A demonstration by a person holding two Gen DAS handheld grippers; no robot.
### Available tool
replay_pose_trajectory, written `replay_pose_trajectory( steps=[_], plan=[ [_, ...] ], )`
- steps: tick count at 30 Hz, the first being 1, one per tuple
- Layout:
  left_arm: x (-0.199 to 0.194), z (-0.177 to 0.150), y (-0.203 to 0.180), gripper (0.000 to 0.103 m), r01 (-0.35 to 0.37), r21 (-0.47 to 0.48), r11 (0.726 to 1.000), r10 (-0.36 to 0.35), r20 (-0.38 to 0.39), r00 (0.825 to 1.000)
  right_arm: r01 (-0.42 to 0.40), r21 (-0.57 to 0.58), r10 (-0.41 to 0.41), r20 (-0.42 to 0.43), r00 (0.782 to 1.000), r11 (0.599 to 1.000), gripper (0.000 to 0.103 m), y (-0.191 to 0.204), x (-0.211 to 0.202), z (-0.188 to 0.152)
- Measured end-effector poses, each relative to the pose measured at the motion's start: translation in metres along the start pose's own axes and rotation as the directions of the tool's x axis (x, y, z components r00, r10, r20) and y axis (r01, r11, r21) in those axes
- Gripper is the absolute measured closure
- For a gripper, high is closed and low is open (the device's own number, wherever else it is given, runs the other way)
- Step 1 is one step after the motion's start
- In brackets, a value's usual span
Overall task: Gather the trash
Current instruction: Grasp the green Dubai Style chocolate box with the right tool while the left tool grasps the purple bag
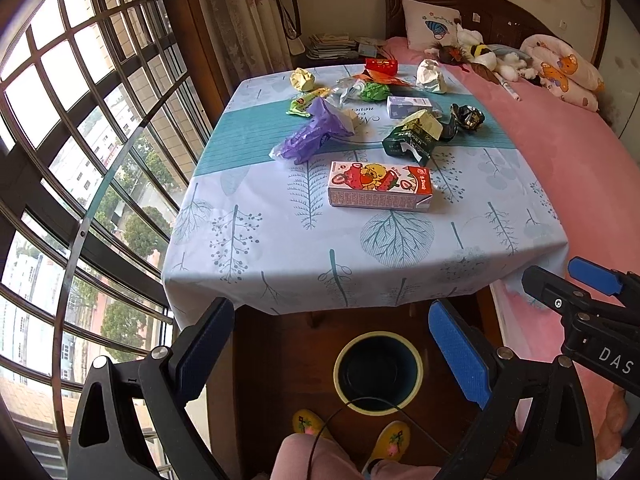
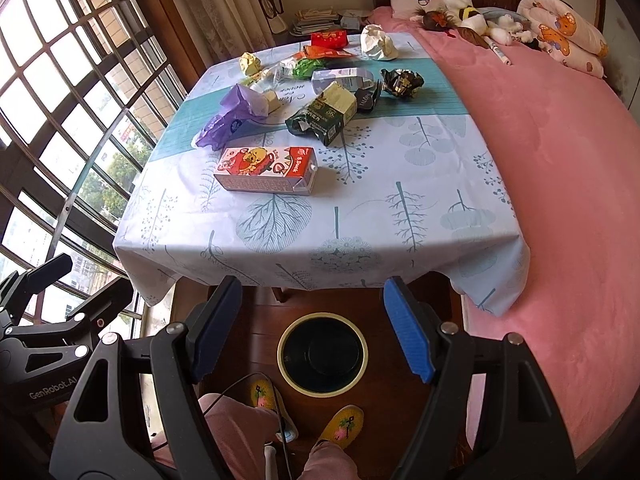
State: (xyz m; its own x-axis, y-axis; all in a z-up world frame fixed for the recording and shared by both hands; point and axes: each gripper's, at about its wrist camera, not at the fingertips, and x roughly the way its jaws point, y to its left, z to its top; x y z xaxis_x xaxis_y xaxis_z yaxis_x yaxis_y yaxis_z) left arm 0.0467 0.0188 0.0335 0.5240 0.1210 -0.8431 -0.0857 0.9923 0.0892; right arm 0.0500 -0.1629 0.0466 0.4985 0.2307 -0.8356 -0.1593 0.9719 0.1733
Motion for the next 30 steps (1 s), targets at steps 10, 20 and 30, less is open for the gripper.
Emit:
replay_pose_trajectory(
  steps=[10,20,30],
  plan=[
    [0.016,0.058,0.035,0.004,-0.024,0.029,0.999,0.023,0.026,0.999,0.029,0.022,-0.03,0.045,0.999,0.999,0.032,0.009,0.019,0.048],
    [0.11,0.176,0.08,0.004,0.106,0.071,0.992,-0.101,-0.072,0.992,0.13,0.222,-0.132,-0.005,0.991,0.966,0.032,0.004,0.078,0.116],
    [0.232,0.259,0.084,0.004,0.234,0.149,0.961,-0.201,-0.204,0.958,0.178,0.413,-0.151,-0.096,0.984,0.893,0.032,-0.008,0.162,0.177]
  ],
)
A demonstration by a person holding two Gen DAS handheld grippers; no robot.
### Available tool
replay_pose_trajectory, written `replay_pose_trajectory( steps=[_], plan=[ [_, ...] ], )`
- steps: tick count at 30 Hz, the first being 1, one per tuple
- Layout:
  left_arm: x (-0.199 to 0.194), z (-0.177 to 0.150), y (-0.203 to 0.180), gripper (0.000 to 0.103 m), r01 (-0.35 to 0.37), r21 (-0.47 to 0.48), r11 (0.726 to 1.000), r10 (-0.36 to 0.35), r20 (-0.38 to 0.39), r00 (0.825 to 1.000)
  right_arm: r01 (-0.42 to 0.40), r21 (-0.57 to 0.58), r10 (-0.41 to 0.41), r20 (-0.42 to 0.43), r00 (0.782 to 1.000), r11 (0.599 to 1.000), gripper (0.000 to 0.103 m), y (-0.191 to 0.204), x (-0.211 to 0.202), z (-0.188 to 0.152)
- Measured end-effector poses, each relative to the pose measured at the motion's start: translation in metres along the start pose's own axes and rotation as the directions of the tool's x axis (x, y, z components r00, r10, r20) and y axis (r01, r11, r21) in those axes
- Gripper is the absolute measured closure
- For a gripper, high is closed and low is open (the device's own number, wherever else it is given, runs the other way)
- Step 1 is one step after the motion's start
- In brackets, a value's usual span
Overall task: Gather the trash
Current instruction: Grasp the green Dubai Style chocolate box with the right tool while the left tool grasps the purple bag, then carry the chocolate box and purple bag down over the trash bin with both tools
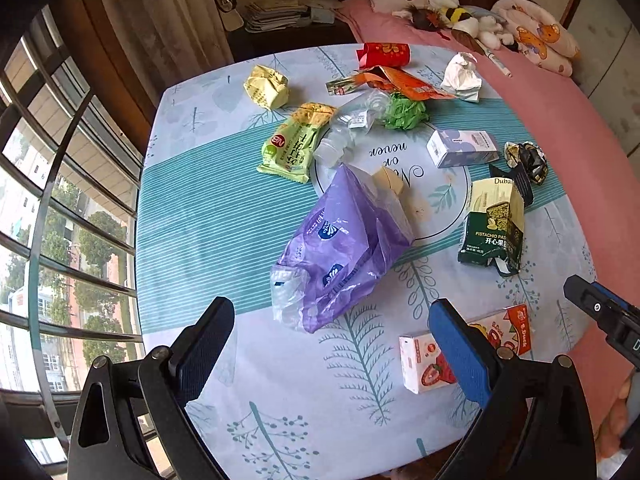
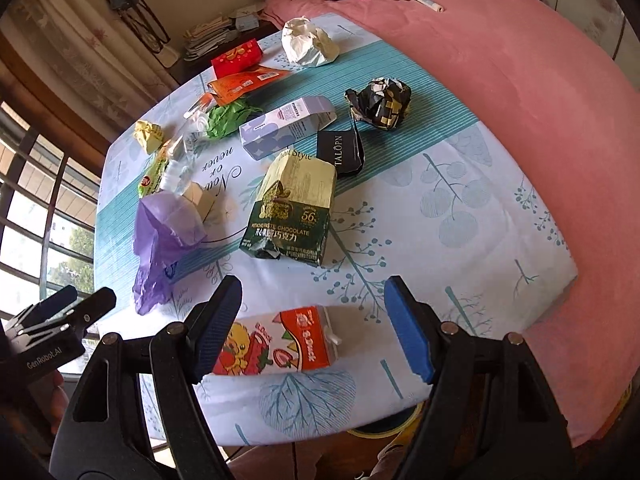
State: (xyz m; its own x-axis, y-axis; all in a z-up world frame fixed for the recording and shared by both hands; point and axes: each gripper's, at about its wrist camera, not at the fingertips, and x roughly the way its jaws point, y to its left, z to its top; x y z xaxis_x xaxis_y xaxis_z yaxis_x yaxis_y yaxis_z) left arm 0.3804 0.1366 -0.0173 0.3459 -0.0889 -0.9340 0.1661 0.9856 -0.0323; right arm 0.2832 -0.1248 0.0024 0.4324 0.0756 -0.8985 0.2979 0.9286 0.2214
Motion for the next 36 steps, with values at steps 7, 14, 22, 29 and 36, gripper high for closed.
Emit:
replay_pose_trajectory(
  steps=[7,14,22,29,36],
  plan=[
    [0.065,0.027,-0.014,0.004,0.034,0.089,0.995,-0.026,-0.082,0.996,0.03,0.049,-0.027,-0.051,0.998,0.998,0.032,0.015,0.066,0.032],
    [0.104,0.032,-0.013,0.009,0.04,0.102,0.994,-0.027,-0.13,0.991,0.012,0.119,0.0,-0.093,0.996,0.993,0.032,0.013,0.113,0.041],
    [0.112,0.027,-0.017,0.07,0.074,0.14,0.987,-0.054,-0.145,0.988,-0.041,0.127,0.052,-0.088,0.995,0.991,0.044,0.018,0.107,0.034],
    [0.098,0.021,-0.018,0.089,0.092,0.144,0.985,-0.072,-0.139,0.988,-0.08,0.109,0.085,-0.039,0.996,0.991,0.046,0.024,0.057,0.024],
    [0.056,0.018,-0.024,0.091,0.096,0.197,0.976,-0.086,-0.062,0.994,-0.108,0.074,0.105,0.044,0.994,0.991,0.046,0.017,-0.009,0.01]
  ],
)
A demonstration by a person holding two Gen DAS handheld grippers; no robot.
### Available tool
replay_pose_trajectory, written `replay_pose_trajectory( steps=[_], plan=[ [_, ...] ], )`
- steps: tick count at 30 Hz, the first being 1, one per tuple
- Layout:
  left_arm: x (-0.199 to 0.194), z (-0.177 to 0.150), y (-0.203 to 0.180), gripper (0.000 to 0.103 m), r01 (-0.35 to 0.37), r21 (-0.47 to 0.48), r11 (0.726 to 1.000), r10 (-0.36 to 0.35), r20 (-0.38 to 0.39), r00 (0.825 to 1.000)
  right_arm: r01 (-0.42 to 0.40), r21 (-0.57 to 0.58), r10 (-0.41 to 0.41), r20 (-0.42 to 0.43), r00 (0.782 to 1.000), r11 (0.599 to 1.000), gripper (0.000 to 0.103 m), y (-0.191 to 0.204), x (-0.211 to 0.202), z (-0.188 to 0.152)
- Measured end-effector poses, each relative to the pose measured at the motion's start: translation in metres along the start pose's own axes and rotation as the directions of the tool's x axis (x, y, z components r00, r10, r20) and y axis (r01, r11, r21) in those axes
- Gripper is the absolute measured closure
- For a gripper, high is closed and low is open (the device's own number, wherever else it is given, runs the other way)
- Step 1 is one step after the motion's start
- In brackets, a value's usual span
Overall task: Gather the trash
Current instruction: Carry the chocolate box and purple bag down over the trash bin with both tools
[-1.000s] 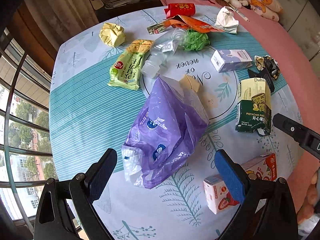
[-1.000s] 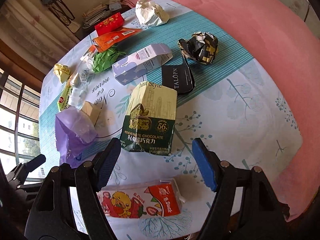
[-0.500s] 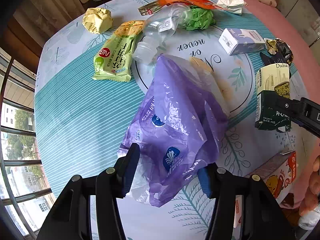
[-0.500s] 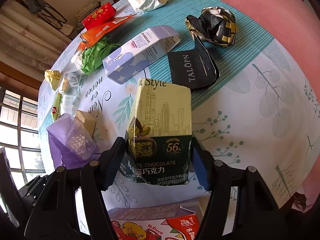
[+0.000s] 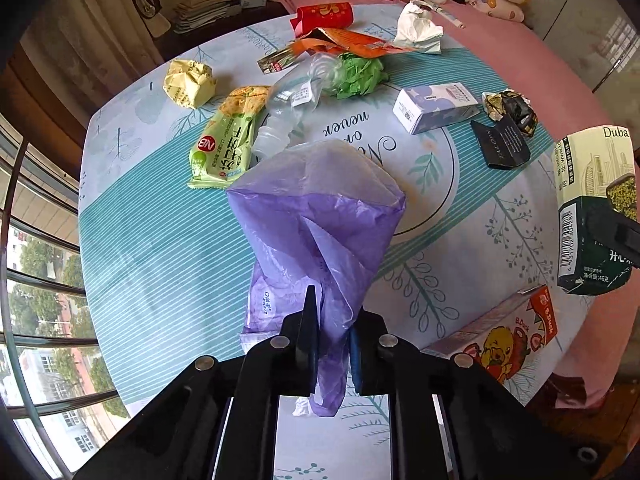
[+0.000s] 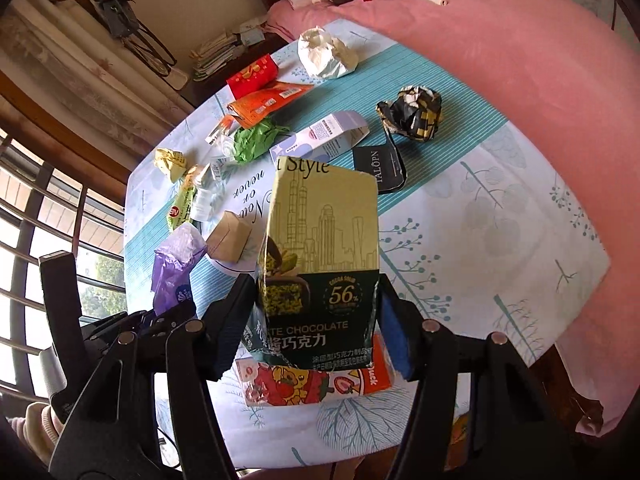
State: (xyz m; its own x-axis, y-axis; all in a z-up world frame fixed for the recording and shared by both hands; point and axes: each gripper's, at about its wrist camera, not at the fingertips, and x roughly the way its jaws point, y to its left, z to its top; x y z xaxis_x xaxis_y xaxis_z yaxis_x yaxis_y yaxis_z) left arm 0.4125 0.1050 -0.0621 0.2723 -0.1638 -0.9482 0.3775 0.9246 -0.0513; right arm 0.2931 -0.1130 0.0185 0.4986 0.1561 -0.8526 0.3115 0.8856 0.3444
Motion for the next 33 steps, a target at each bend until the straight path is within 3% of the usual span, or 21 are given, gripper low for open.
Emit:
replay_pose_trajectory(
  steps=[7,16,26,33],
  plan=[
    [-0.051,-0.005,-0.022,0.091,-0.005,0.017,1.0,0.003,0.097,0.995,-0.015,-0.04,0.018,0.071,0.997,0.999,0.046,-0.018,-0.059,-0.01],
    [-0.113,-0.045,-0.058,0.091,-0.038,-0.041,0.998,0.045,0.19,0.981,-0.088,-0.103,0.097,0.084,0.992,0.991,0.046,-0.056,-0.104,-0.039],
    [-0.173,-0.13,-0.145,0.091,-0.082,-0.165,0.983,0.122,0.251,0.96,-0.205,-0.211,0.217,0.032,0.976,0.956,0.046,-0.123,-0.149,-0.09],
    [-0.19,-0.207,-0.215,0.091,-0.105,-0.22,0.97,0.158,0.24,0.958,-0.234,-0.242,0.23,-0.045,0.972,0.941,0.046,-0.185,-0.165,-0.138]
  ],
)
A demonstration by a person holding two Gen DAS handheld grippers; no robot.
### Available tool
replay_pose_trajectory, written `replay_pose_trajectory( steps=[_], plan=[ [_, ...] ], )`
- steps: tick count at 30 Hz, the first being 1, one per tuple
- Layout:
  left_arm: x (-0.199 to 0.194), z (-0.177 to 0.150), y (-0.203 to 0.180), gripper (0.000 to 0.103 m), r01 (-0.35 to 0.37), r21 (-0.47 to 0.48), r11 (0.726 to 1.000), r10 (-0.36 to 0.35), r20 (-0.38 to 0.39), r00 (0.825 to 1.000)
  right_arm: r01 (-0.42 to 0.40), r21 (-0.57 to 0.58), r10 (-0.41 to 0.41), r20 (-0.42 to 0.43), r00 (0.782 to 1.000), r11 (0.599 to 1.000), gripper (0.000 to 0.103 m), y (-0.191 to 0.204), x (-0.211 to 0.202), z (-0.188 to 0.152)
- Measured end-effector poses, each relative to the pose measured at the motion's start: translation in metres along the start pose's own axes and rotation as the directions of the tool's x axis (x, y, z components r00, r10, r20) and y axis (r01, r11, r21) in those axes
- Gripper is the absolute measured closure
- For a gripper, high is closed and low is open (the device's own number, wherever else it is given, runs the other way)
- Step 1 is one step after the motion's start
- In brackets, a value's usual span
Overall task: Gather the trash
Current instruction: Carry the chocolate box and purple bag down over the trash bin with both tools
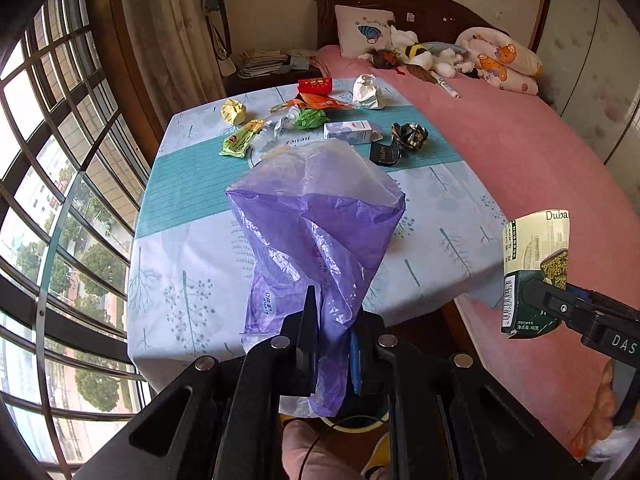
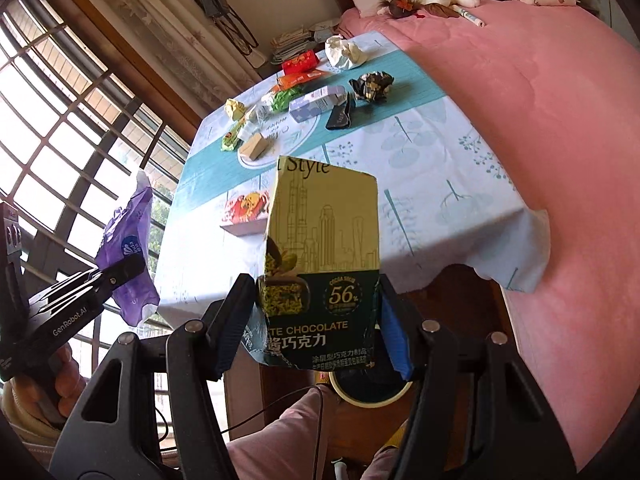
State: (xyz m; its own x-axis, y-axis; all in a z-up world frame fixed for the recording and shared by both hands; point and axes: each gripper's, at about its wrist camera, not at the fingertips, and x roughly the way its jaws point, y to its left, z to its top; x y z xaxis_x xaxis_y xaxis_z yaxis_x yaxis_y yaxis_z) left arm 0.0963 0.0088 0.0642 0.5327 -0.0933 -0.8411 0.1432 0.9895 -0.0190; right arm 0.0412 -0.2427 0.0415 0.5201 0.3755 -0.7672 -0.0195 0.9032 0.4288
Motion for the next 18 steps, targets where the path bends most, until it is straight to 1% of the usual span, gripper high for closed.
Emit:
replay_pose_trajectory(
  steps=[4,7,9,13,16,18],
  plan=[
    [-0.014,-0.044,-0.023,0.091,0.007,0.009,1.0,-0.007,-0.036,0.999,-0.002,0.0,0.002,-0.068,0.998,1.0,0.046,-0.02,0.001,-0.036],
    [-0.019,-0.069,-0.037,0.091,0.018,0.054,0.998,-0.015,-0.064,0.998,-0.004,0.025,0.007,-0.117,0.993,1.0,0.046,-0.034,0.011,-0.06],
    [-0.013,-0.081,-0.046,0.091,0.03,0.085,0.996,-0.022,-0.088,0.996,0.003,0.044,0.003,-0.151,0.989,0.999,0.046,-0.042,0.023,-0.075],
    [0.015,-0.105,-0.058,0.091,0.055,0.109,0.993,-0.035,-0.171,0.985,0.035,0.069,-0.02,-0.207,0.978,0.997,0.046,-0.052,0.051,-0.102],
    [0.048,-0.127,-0.063,0.091,0.089,0.112,0.99,-0.06,-0.237,0.97,0.069,0.079,-0.047,-0.255,0.966,0.994,0.046,-0.059,0.079,-0.125],
    [0.081,-0.14,-0.062,0.091,0.109,0.114,0.988,-0.073,-0.281,0.957,0.1,0.085,-0.073,-0.284,0.956,0.991,0.045,-0.066,0.101,-0.142]
  ],
)
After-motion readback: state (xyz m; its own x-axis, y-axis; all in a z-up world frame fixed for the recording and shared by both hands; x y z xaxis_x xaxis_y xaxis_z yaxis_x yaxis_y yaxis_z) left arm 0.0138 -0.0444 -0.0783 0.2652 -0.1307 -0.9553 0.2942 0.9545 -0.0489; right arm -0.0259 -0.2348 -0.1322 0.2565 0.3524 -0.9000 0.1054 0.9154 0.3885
